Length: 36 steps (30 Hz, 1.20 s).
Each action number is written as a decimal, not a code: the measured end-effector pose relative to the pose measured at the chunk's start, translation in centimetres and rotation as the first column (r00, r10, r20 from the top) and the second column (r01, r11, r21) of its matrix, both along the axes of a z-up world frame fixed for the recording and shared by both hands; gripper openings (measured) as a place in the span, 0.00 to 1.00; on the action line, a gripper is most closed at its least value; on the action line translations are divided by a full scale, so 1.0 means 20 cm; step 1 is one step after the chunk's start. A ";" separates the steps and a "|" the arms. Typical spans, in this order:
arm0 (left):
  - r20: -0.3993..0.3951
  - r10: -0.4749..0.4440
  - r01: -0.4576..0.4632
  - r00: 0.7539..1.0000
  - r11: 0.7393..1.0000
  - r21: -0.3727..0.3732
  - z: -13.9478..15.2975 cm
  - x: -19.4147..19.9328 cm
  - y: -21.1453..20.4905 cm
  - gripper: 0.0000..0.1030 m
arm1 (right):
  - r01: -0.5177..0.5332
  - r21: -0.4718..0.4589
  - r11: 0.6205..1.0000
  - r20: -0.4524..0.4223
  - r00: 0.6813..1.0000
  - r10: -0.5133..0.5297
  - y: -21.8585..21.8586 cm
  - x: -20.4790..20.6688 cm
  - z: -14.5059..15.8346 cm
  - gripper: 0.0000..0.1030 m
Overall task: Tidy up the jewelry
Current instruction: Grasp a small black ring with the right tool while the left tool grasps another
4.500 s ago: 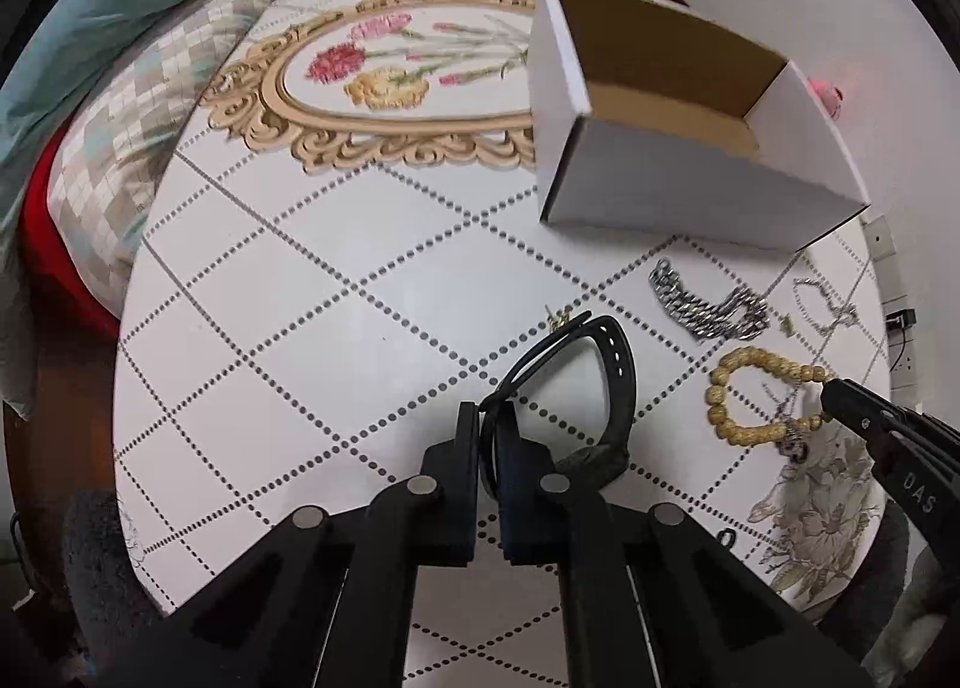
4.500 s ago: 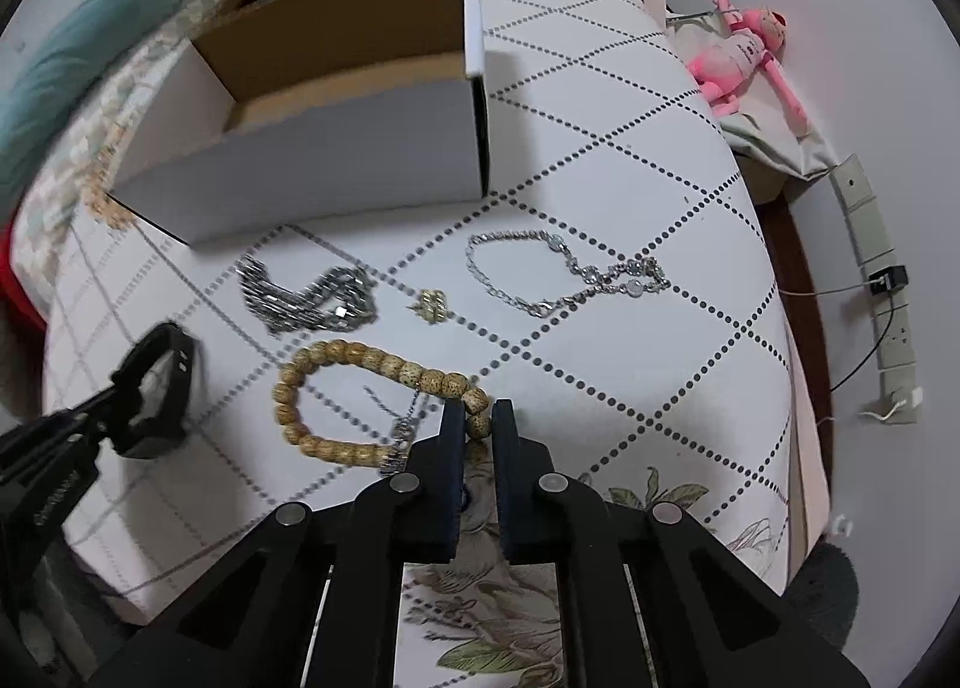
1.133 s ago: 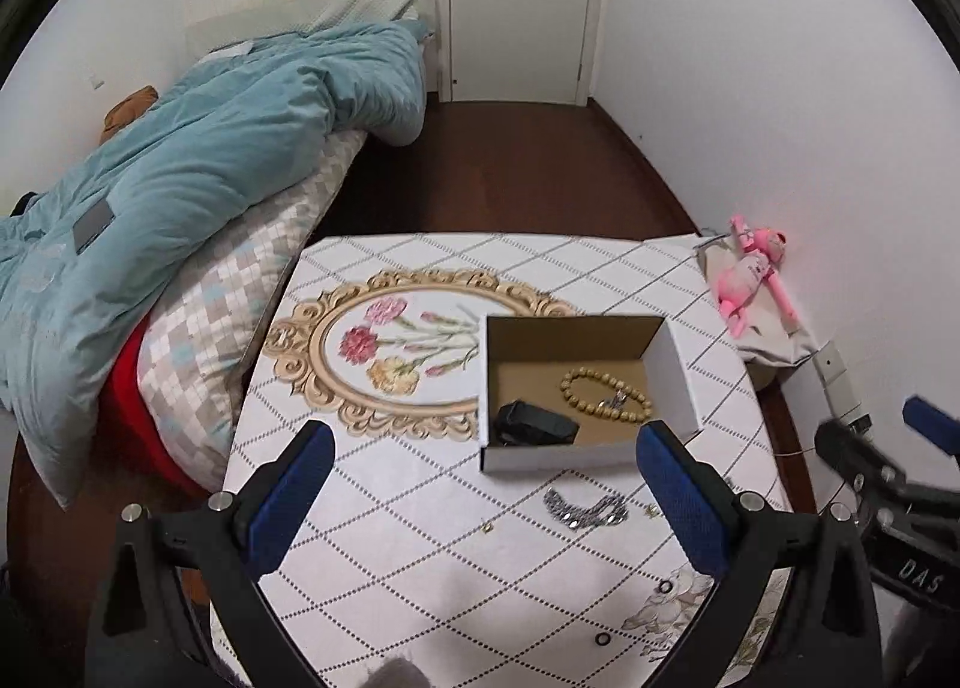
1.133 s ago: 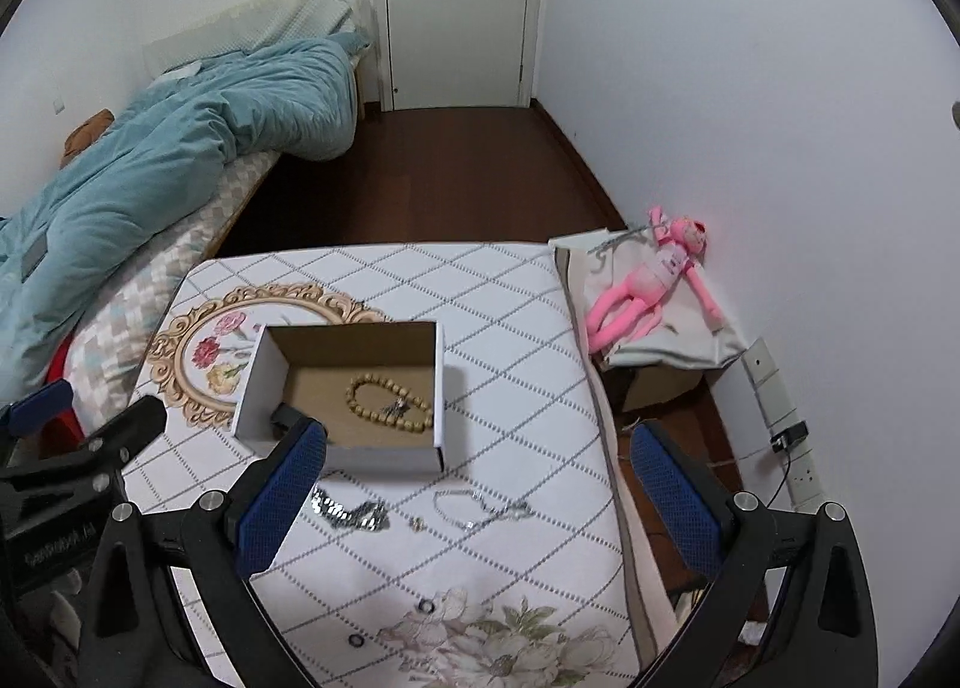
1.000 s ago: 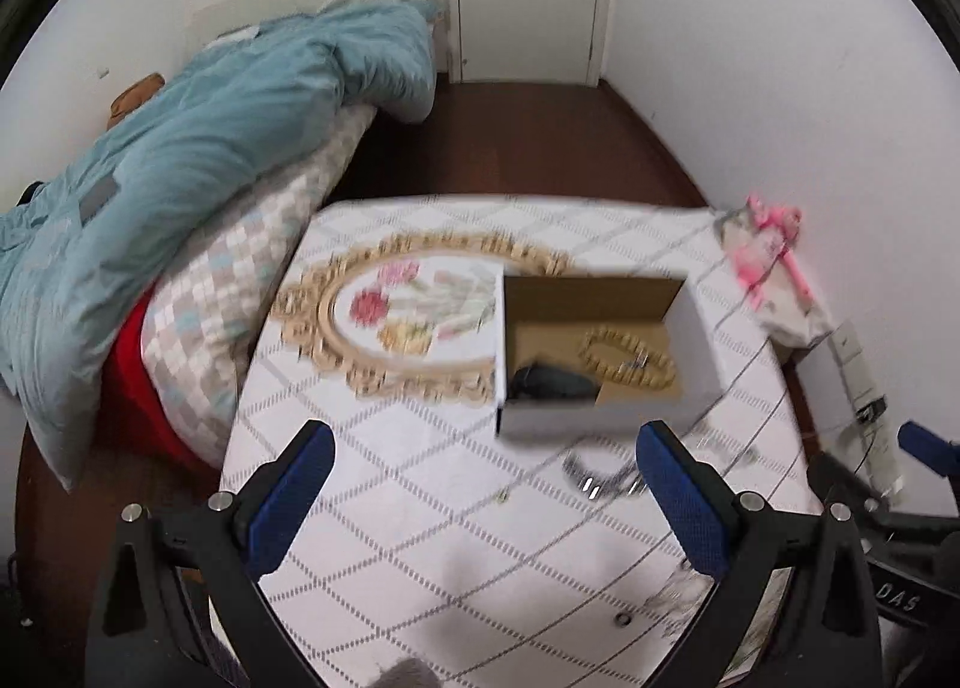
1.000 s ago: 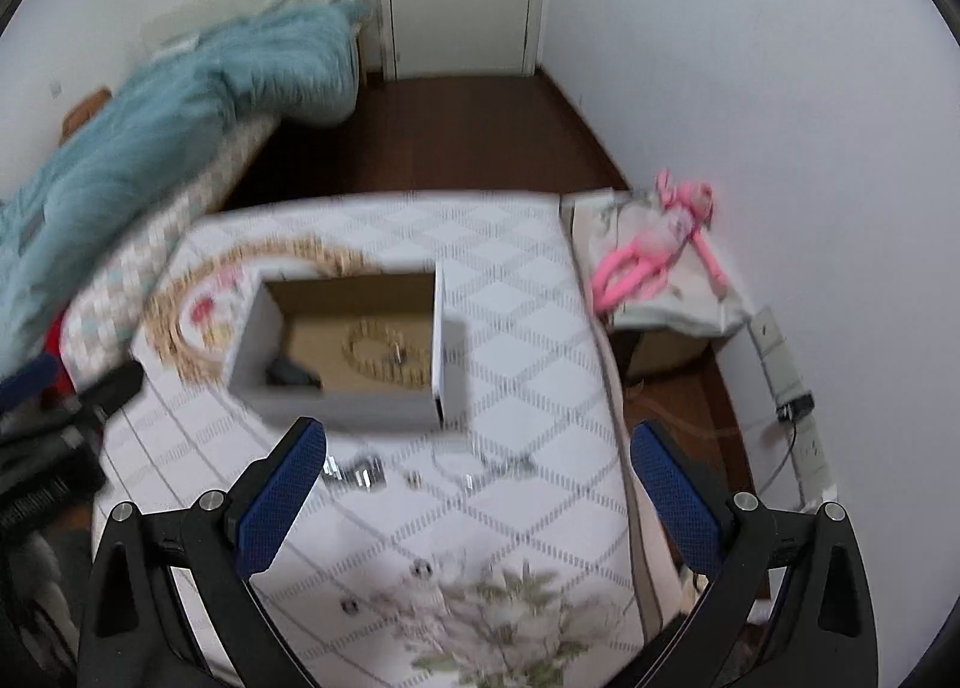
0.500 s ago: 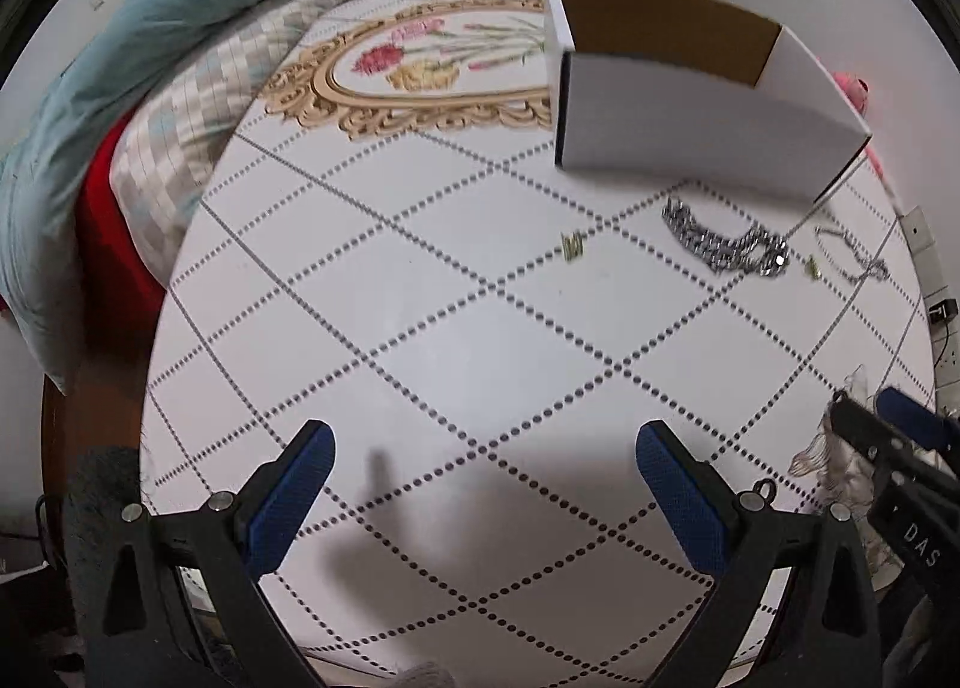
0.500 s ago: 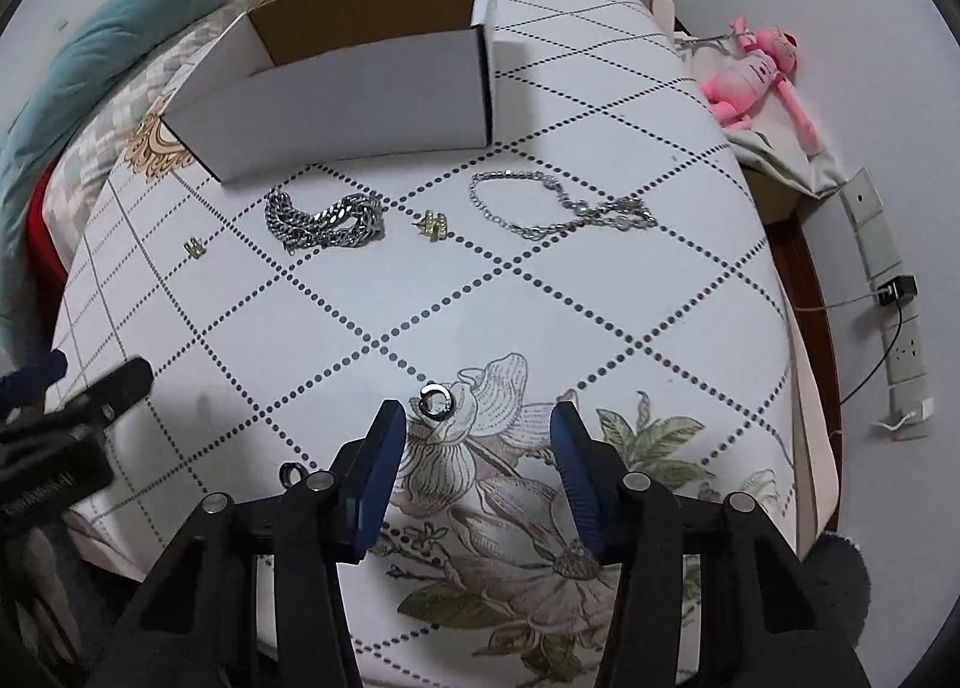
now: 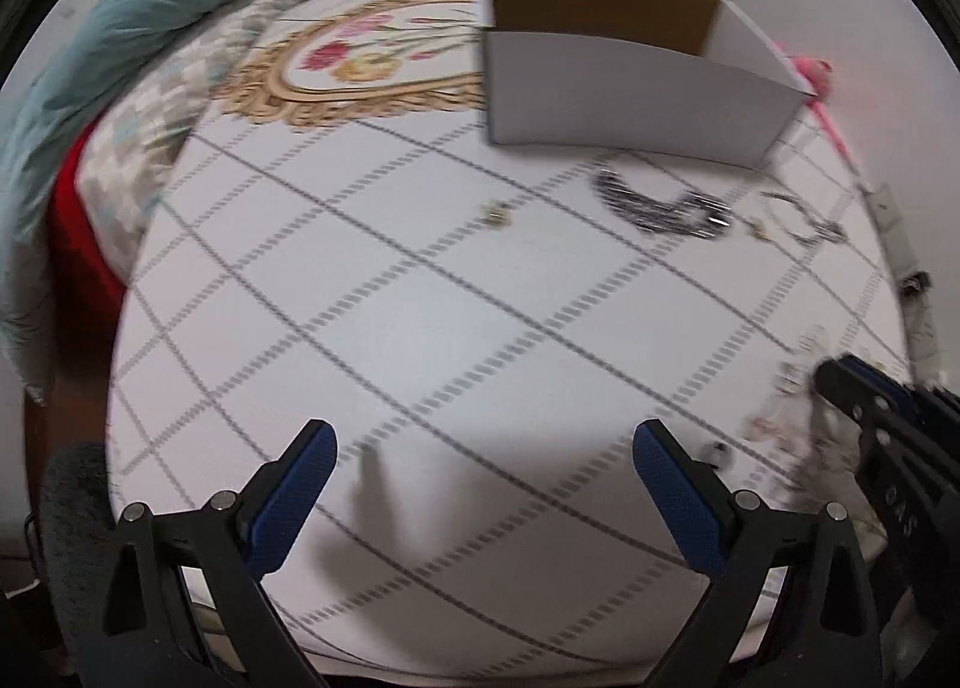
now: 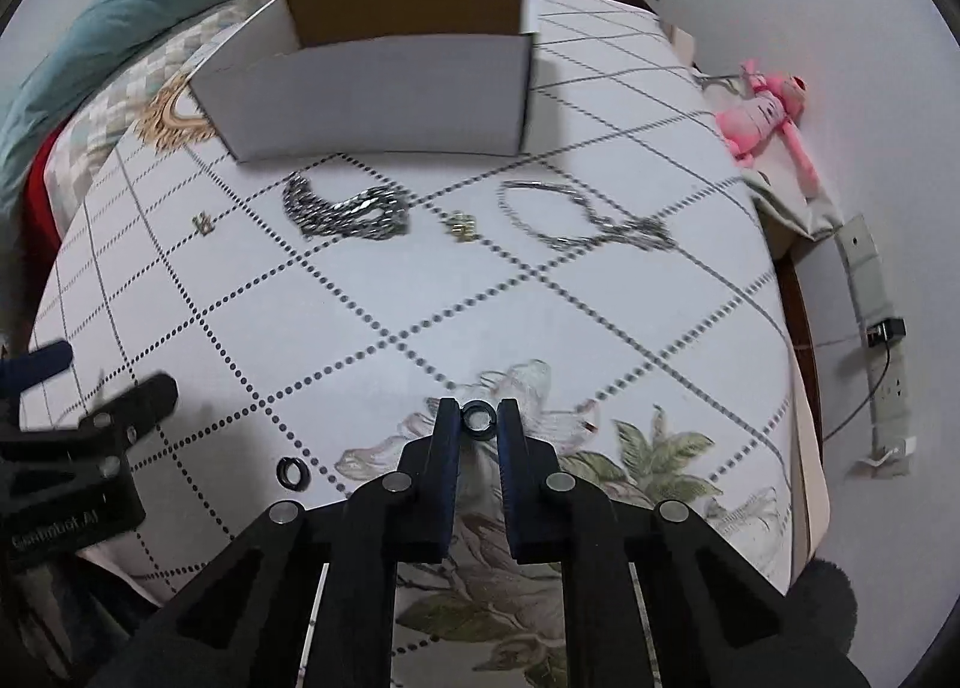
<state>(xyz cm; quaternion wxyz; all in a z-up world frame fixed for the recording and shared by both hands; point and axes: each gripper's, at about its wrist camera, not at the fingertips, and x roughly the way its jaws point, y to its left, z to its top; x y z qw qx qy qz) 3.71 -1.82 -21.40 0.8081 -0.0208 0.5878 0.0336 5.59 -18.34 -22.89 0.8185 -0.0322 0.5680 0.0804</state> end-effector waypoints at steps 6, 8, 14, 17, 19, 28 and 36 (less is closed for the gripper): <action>-0.020 -0.132 0.131 0.991 0.990 -0.062 -0.02 -0.04 -0.23 0.81 | 0.091 0.022 0.996 -0.001 0.996 -0.091 -0.18 -0.02 0.09 0.12; -0.021 -0.161 0.160 0.987 0.986 -0.056 -0.03 -0.06 -0.28 0.76 | 0.119 0.025 0.993 -0.003 0.993 -0.119 -0.24 -0.02 0.09 0.12; -0.020 -0.223 0.222 0.975 0.975 -0.028 -0.06 -0.06 -0.38 0.48 | 0.185 0.035 0.982 -0.019 0.983 -0.184 -0.36 -0.05 0.07 0.13; -0.007 -0.244 0.244 0.970 0.970 -0.011 -0.06 -0.05 -0.39 0.35 | 0.193 0.034 0.981 -0.024 0.981 -0.192 -0.37 -0.06 0.06 0.13; 0.002 -0.251 0.251 0.968 0.968 -0.006 -0.05 -0.04 -0.40 0.30 | 0.192 0.034 0.981 -0.026 0.981 -0.191 -0.37 -0.06 0.05 0.13; 0.029 -0.266 0.266 0.964 0.964 -0.020 -0.05 -0.02 -0.39 0.10 | 0.182 0.029 0.983 -0.030 0.983 -0.181 -0.35 -0.05 0.05 0.13; 0.082 -0.237 0.242 0.968 0.968 -0.066 0.10 -0.01 -0.32 0.10 | 0.175 0.067 0.982 -0.014 0.985 -0.174 -0.34 -0.03 0.13 0.13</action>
